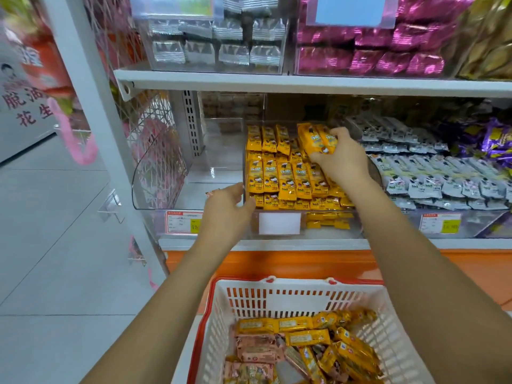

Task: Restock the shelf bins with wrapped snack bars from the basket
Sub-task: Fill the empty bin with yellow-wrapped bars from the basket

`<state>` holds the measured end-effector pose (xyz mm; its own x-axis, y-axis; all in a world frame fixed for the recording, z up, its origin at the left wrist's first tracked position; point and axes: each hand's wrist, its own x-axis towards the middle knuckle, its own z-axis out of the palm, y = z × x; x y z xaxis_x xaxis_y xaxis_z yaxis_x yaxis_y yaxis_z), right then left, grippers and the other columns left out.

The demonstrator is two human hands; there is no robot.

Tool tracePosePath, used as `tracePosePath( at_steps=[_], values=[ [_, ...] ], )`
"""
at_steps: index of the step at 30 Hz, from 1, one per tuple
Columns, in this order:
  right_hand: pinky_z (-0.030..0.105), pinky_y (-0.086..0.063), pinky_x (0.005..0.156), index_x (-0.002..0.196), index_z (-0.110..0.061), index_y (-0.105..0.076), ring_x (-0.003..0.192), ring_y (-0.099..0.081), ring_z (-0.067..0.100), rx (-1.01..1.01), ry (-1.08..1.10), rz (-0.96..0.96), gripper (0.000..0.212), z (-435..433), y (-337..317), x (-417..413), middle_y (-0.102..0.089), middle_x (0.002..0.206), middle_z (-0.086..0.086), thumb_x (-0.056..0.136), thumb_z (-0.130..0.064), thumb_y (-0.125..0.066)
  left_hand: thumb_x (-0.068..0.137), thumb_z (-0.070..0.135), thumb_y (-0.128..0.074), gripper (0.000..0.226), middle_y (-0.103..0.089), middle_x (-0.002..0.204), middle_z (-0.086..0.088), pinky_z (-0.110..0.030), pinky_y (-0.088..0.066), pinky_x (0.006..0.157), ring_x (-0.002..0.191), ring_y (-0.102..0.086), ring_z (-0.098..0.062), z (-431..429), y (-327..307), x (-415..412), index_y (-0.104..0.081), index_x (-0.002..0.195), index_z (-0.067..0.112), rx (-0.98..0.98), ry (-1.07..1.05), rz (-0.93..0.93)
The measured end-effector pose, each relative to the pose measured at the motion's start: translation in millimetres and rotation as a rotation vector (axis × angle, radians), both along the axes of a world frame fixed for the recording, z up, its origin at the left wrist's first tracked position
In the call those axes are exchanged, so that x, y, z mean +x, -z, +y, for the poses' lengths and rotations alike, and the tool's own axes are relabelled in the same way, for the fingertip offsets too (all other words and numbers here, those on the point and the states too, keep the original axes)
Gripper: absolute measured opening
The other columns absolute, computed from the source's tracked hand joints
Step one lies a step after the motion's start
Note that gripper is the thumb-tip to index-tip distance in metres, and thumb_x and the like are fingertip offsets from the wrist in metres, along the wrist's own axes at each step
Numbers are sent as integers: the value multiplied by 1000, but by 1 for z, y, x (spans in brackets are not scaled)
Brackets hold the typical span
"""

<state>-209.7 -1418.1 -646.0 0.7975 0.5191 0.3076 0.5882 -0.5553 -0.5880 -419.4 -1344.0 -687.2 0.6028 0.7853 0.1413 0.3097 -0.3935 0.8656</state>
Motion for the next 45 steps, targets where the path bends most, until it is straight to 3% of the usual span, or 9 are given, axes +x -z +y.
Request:
tracePosePath(
  at_steps=[9,14,19,27,30,33,36,40,45],
  values=[
    [34,-46,70,113,-10,-61,87,-59,24,-202,25,53,34,64,-3,27,-65,104,7,93,-38,-57,94,17,-55,19,-71,101,-1,-22,-46,79,101,-63,-10,4,-2,-1,-71,105,16,-27,3,-58],
    [38,-44,96,137,-9,-48,120,-53,32,-238,-80,115,51,73,-1,17,-55,131,16,100,-42,-42,94,16,-54,20,-70,107,-1,-24,-49,83,106,-62,-11,4,-2,-1,-70,107,15,-23,5,-60],
    [37,-29,112,154,-23,-17,140,-31,28,-296,-214,186,57,64,-2,13,-15,160,11,103,-35,-39,93,14,-57,25,-68,114,-1,-35,-48,97,114,-59,-12,4,-2,0,-66,116,14,-37,41,-44],
    [37,-24,114,150,-17,-32,144,-25,30,-248,-227,70,52,45,-4,8,-20,158,13,102,-33,-41,93,21,-56,33,-68,114,-5,-23,-47,83,109,-62,-18,-6,3,-9,-59,126,21,198,66,21],
    [35,-44,92,114,-9,-64,109,-57,24,-62,-215,-128,31,15,-7,-17,-61,120,13,100,-30,-47,95,18,-54,34,-68,107,-1,-13,-43,76,99,-63,-15,-19,6,-18,-59,128,19,284,46,-92],
    [32,-40,61,69,-4,-59,62,-52,16,69,-291,-200,38,-29,7,-48,-59,66,8,97,-28,-52,95,22,-50,23,-68,88,8,-5,-37,62,79,-60,-1,-33,14,-30,-68,108,17,403,45,-94],
    [34,-25,52,55,-15,-40,48,-36,7,49,-399,-169,45,-67,36,-76,-39,50,-2,96,-25,-54,96,23,-50,26,-48,52,12,-13,-28,47,50,-50,-3,-42,29,-42,-62,74,15,456,131,58],
    [31,-31,50,55,-19,-38,50,-40,12,-239,-448,-80,45,-101,116,-97,-42,51,-1,97,-29,-52,96,28,-47,38,-48,55,3,-25,-26,46,54,-48,-14,-47,67,-56,-47,60,17,483,299,542],
    [32,-51,75,88,-9,-64,85,-64,22,-703,-424,103,27,-122,227,-97,-66,97,11,98,-28,-48,98,32,-42,32,-63,111,-10,-26,-43,74,99,-59,-21,-39,115,-81,-61,105,7,340,377,998]
  ],
)
